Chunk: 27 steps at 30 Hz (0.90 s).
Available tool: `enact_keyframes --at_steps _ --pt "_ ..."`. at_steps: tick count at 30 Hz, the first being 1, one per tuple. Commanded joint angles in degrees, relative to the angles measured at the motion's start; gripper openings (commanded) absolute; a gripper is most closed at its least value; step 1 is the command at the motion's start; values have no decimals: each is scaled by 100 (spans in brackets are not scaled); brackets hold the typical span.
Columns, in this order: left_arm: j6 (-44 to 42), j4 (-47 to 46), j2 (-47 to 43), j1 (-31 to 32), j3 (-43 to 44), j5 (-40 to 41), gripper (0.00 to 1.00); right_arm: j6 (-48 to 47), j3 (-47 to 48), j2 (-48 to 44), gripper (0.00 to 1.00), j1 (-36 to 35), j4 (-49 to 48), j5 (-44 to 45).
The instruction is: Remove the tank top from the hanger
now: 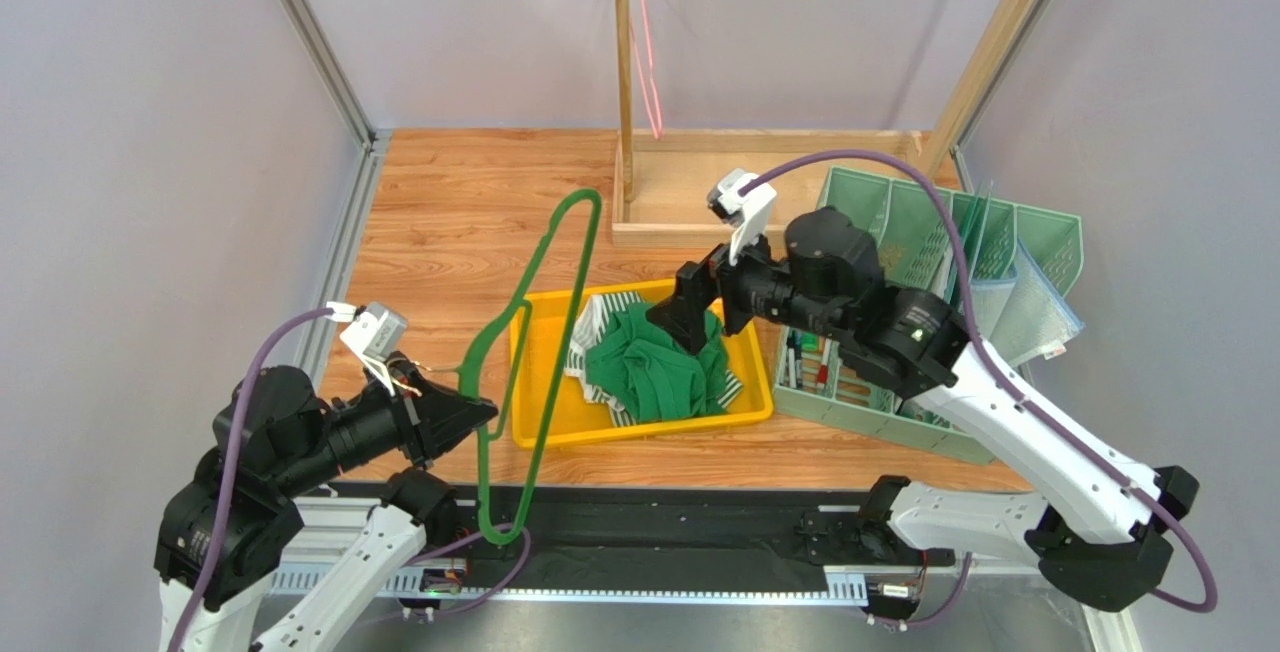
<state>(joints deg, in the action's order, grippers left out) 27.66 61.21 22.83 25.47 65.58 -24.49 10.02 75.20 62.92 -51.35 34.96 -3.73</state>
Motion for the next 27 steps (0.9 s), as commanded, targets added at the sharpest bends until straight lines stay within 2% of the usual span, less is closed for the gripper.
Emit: enact_keyframes --at_steps 1,4,9,13,18,21,22,23,27 --pt "29 -171 -182 1 -28 -986 0 -334 397 141 100 589 -507 -2793" --pt "81 -215 -331 1 -151 -1391 0 -361 776 483 100 819 -490 -3537" --pt "134 -250 -577 1 -309 -1795 0 -220 1672 1055 100 1197 -429 -4135" --pt "143 -232 -701 10 -344 -1866 0 -299 1928 1311 98 1268 -358 -5294" --pt "117 -294 -683 1 -450 -2015 0 -536 2016 1478 94 1268 -130 -5646" --pt "117 -329 -666 1 -493 -2068 0 -370 2034 1618 83 1268 -305 -6050" --pt "117 -329 -666 1 -485 -2060 0 -352 2060 1653 72 1259 -297 -6139" --pt "117 -338 -648 1 -494 -2060 0 -369 2051 1680 66 1259 -271 -6201" --pt "134 -373 -648 1 -485 -2068 0 -431 1806 1680 46 1251 -340 -6377"
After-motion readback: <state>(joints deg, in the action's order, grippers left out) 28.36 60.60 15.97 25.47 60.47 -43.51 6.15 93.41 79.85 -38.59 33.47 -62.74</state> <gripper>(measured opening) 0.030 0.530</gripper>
